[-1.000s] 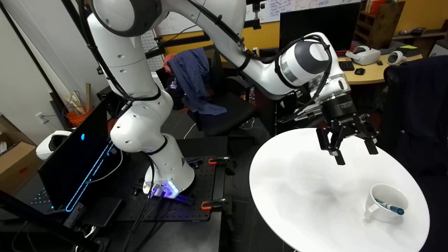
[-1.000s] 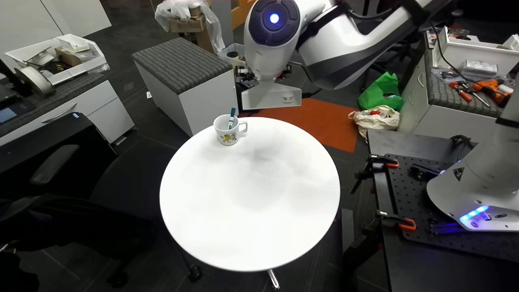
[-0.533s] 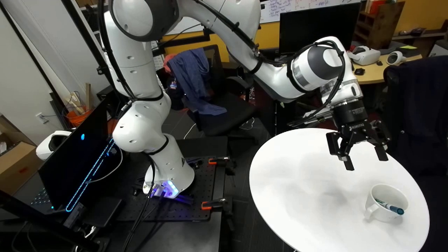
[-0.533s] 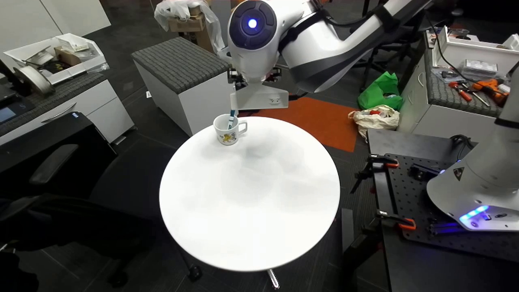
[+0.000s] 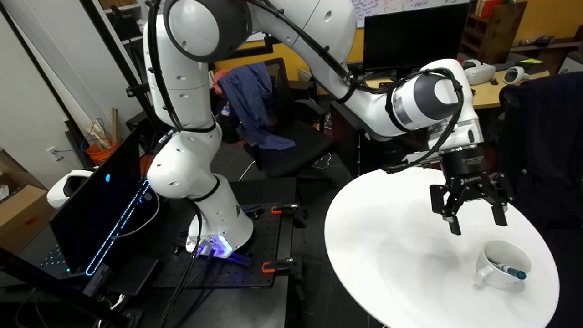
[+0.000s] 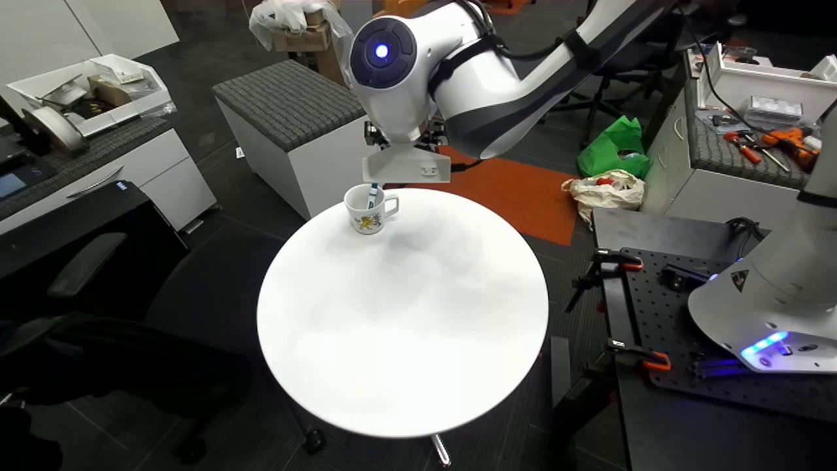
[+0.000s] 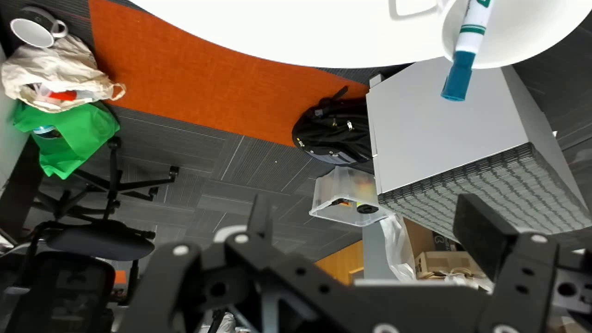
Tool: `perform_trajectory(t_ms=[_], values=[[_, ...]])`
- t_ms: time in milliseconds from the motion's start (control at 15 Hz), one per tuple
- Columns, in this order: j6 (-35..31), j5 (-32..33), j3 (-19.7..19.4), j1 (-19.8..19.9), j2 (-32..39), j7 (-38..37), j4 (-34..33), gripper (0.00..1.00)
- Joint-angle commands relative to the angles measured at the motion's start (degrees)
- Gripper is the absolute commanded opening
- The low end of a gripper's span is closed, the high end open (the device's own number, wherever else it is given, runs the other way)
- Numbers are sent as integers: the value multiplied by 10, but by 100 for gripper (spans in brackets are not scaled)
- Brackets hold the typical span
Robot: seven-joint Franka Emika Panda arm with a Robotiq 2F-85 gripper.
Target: Take the marker from the cup and put it on the table
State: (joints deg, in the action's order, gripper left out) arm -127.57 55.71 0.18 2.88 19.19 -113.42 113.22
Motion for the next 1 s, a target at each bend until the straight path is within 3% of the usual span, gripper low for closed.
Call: perform_trajectory(t_ms=[0, 600, 933], values=[[10, -31, -18, -14, 26, 15, -32, 100], [-4, -32, -30, -21, 25, 6, -18, 100], [5, -32, -43, -27, 57, -31, -57, 100]])
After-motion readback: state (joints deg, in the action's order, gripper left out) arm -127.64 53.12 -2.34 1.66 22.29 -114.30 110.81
